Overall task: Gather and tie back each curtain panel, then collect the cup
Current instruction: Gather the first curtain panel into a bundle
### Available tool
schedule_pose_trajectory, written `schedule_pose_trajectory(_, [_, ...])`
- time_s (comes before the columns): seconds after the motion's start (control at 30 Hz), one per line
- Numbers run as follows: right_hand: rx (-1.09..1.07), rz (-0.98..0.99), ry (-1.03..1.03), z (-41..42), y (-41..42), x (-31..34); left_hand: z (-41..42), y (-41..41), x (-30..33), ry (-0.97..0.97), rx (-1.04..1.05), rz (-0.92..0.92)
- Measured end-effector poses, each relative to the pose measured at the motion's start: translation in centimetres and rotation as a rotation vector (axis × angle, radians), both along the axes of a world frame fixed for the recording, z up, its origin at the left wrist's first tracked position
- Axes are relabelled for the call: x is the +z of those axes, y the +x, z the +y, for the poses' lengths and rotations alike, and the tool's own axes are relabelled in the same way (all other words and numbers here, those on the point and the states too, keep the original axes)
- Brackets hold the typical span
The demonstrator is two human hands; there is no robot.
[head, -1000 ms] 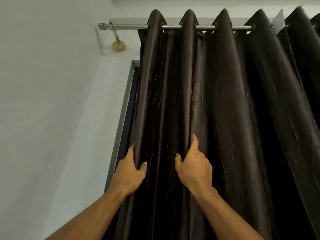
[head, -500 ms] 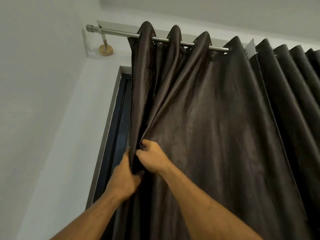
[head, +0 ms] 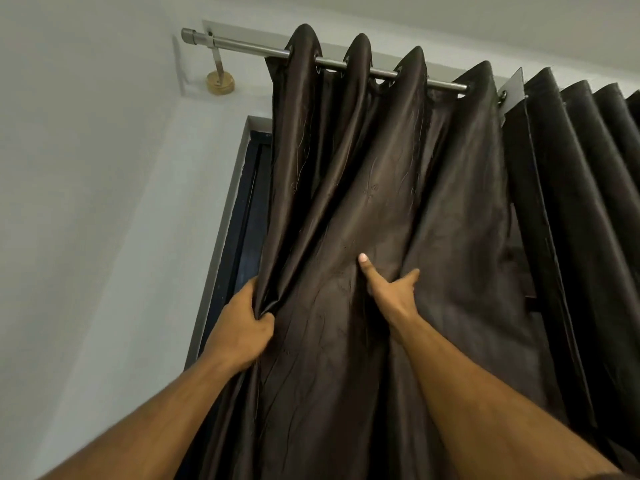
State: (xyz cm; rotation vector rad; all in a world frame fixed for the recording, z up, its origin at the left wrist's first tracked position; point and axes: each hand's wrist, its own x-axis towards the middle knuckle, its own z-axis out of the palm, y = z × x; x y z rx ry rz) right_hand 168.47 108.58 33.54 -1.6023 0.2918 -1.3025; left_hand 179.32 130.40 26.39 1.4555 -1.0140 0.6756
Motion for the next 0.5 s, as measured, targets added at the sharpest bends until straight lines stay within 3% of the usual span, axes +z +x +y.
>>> schedule_pose_trajectory(0.33, [0.014, -0.026, -0.63, 8.4, 2.0, 2.2, 0.6, -1.0, 1.8, -0.071, -0.062, -0.004])
schedule_pose_trajectory(0.5, [0.107, 0.073, -0.735, 12.8, 3.5, 3.7, 1.8, -1.1, 2.5, -0.14, -0.124, 0.022])
